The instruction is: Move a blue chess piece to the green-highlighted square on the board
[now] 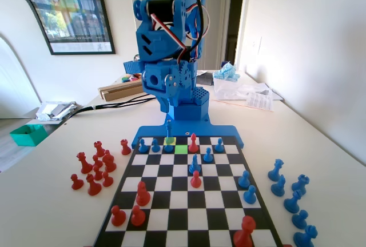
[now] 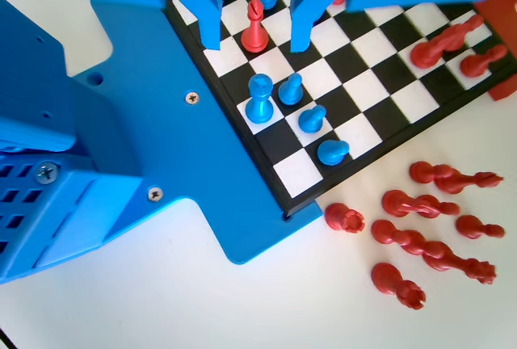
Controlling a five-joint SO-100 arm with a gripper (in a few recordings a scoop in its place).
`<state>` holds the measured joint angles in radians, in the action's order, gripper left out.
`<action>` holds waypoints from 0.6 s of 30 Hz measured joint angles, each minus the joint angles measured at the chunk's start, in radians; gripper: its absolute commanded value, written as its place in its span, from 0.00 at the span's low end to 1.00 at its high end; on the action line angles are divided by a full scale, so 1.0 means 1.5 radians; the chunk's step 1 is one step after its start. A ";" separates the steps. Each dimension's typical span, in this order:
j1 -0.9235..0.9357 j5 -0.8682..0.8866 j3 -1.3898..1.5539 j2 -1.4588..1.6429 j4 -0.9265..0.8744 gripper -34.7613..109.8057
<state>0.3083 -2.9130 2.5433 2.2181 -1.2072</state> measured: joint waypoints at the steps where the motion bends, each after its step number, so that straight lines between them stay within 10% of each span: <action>1: 0.000 0.000 0.000 -0.001 0.004 0.34; 18: 0.012 0.000 0.036 -0.058 0.102 0.34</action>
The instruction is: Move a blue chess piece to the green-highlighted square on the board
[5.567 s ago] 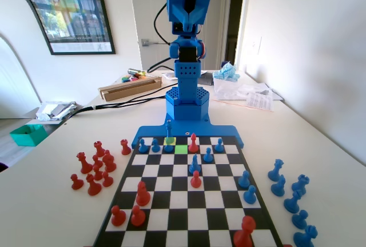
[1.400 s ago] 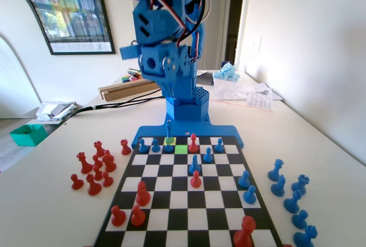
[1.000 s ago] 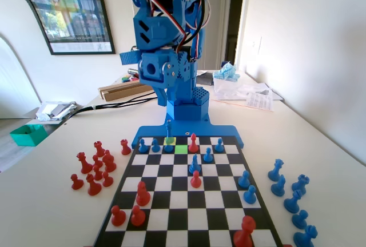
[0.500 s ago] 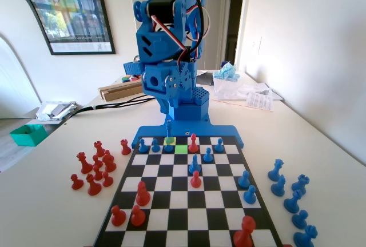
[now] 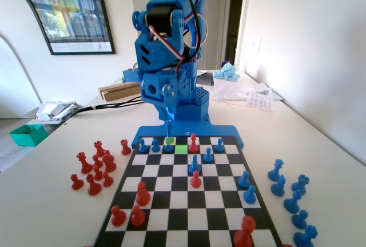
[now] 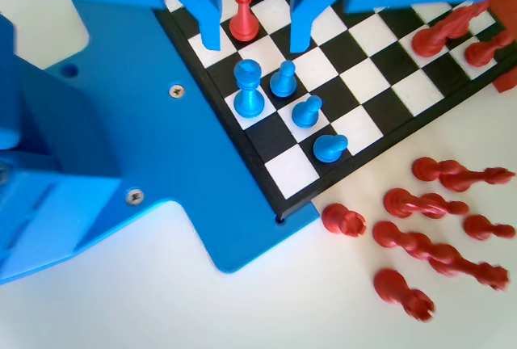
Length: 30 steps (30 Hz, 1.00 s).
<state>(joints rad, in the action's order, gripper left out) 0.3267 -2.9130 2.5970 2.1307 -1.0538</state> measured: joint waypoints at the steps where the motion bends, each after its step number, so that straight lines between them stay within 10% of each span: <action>1: 0.000 0.000 0.006 0.000 0.003 0.35; 30: -0.003 0.000 0.088 -0.059 0.175 0.34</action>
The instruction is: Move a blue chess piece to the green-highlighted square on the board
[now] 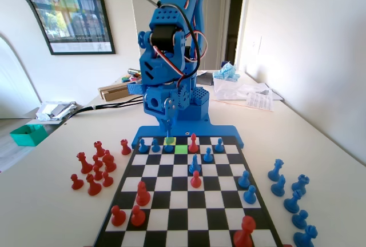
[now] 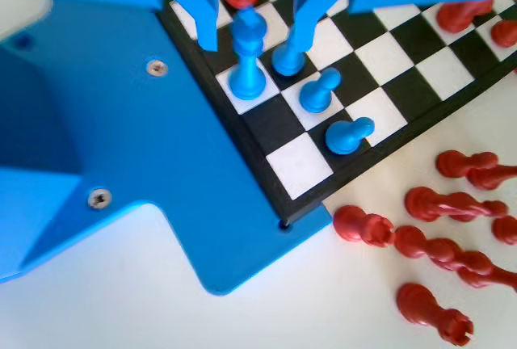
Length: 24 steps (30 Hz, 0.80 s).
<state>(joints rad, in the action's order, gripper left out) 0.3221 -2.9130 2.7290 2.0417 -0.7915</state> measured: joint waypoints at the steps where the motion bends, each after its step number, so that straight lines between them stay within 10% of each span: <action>1: -0.004 0.000 0.005 0.000 0.000 0.34; 24: -0.018 0.000 0.058 0.000 0.083 0.25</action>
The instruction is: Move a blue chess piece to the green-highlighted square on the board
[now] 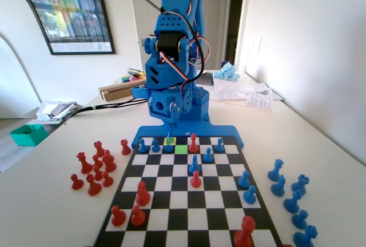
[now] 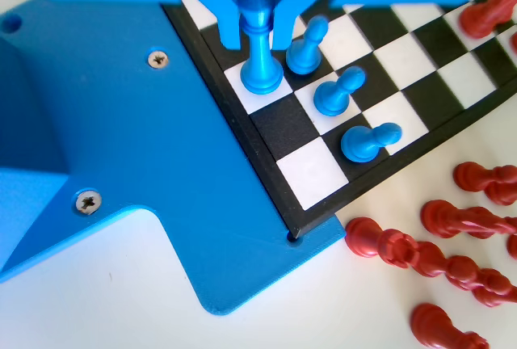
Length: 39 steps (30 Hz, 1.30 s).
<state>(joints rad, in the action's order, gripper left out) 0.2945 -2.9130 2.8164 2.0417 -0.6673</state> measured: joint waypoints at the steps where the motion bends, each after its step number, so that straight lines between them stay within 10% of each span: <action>1: 0.000 0.000 0.000 0.000 0.000 0.25; 39: -0.159 0.215 -0.133 -0.078 -0.094 0.25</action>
<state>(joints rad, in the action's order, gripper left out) 0.0568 -2.5909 2.6170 1.9251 -0.8084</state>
